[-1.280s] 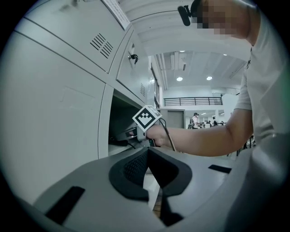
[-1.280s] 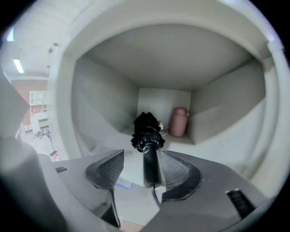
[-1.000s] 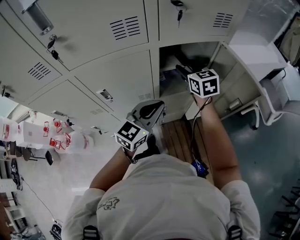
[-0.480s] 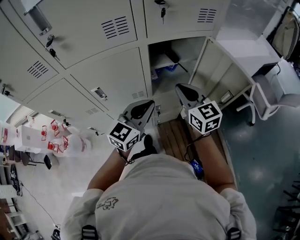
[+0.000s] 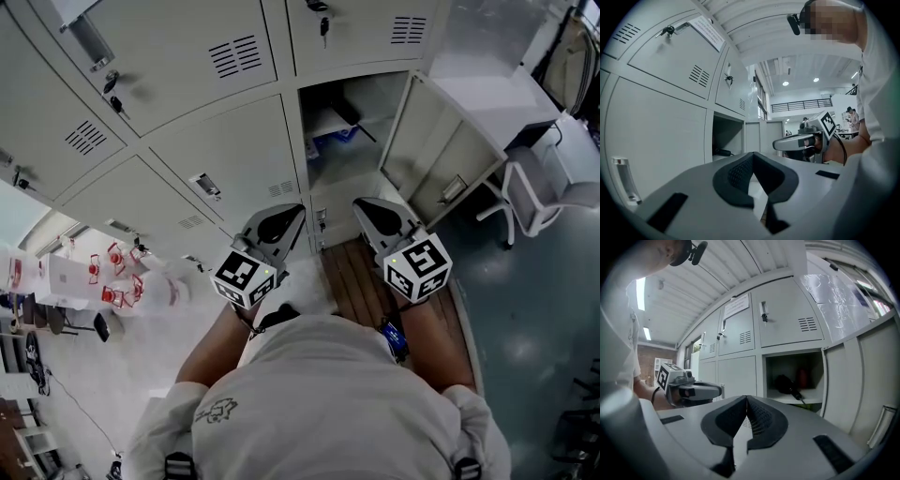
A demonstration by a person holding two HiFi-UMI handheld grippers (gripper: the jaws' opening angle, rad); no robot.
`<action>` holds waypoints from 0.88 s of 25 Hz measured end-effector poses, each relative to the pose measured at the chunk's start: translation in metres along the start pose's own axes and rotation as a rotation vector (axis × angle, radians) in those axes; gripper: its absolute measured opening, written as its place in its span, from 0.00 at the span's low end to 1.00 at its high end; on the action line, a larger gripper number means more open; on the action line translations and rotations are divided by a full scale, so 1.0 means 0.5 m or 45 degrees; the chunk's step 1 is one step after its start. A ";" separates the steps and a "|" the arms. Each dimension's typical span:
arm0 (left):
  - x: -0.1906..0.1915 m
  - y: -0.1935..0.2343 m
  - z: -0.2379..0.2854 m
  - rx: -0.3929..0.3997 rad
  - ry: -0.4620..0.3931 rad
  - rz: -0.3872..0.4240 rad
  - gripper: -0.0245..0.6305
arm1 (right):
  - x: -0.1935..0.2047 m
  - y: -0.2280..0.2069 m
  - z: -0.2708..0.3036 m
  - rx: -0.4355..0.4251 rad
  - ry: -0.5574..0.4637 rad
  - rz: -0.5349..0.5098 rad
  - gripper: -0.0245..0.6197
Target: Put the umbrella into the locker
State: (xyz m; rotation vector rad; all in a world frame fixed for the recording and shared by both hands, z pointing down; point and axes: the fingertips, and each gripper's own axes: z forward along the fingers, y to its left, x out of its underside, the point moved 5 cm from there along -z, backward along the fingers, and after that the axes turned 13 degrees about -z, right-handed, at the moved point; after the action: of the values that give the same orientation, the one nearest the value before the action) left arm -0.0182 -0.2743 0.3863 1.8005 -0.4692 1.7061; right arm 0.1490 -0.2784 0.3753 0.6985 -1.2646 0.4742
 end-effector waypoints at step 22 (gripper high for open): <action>0.008 0.040 -0.368 0.174 0.042 0.035 0.05 | -0.101 0.364 0.061 0.124 -0.033 -0.012 0.10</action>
State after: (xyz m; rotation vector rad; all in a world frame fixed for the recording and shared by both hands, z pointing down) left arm -0.1719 -0.1708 0.3912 1.8658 -0.3727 1.8226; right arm -0.0076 -0.1685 0.3694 0.7946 -1.2680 0.5232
